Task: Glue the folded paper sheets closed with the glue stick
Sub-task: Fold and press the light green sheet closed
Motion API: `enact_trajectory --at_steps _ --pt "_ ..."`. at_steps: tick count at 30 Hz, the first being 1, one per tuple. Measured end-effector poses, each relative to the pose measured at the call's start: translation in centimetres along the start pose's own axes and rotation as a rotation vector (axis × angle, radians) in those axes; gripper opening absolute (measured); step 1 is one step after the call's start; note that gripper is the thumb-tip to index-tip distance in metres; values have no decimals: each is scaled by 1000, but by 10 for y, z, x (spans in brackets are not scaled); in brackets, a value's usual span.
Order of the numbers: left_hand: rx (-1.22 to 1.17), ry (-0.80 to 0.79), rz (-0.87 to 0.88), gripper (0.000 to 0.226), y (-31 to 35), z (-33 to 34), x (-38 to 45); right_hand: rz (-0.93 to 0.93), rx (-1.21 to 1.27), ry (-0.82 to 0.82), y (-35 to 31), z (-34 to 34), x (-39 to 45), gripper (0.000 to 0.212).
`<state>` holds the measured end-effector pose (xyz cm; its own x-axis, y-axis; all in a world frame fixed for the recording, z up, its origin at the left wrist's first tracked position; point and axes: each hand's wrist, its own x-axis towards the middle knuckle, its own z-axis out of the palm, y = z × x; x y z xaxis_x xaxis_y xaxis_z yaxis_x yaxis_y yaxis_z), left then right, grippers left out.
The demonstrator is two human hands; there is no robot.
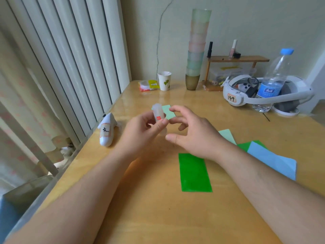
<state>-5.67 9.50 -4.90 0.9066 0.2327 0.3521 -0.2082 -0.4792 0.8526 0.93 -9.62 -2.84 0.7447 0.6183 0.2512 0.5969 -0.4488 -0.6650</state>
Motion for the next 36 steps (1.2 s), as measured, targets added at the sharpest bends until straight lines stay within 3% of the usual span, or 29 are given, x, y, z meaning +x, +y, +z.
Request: enact_trajectory --at_steps 4,9,14,17,20,21,24,27,31,36 --pt "174 133 -101 12 -12 -15 5 79 -67 65 21 -14 -1 49" --pt "447 115 -189 21 -15 -15 2 88 -122 42 43 -3 -10 33" --pt "463 83 -260 16 -13 -15 0 46 -148 67 49 -3 -9 28" --pt "464 68 -243 27 -17 -18 1 53 -141 82 52 -7 -9 26" --pt "348 119 -164 64 -19 -15 1 54 -141 92 54 -14 -10 22" --pt "315 178 -111 66 -19 -12 1 62 -141 102 55 -19 -10 20" --pt "324 343 89 54 -13 -8 -3 129 -170 169 65 -49 -13 20" --pt "385 385 307 46 -1 1 -11 296 -312 78 82 -80 -21 37" --pt "455 227 516 38 9 23 -18 391 -351 -64 93 -83 -24 56" --pt "490 60 581 29 10 38 -20 328 -205 95 90 -75 -21 54"
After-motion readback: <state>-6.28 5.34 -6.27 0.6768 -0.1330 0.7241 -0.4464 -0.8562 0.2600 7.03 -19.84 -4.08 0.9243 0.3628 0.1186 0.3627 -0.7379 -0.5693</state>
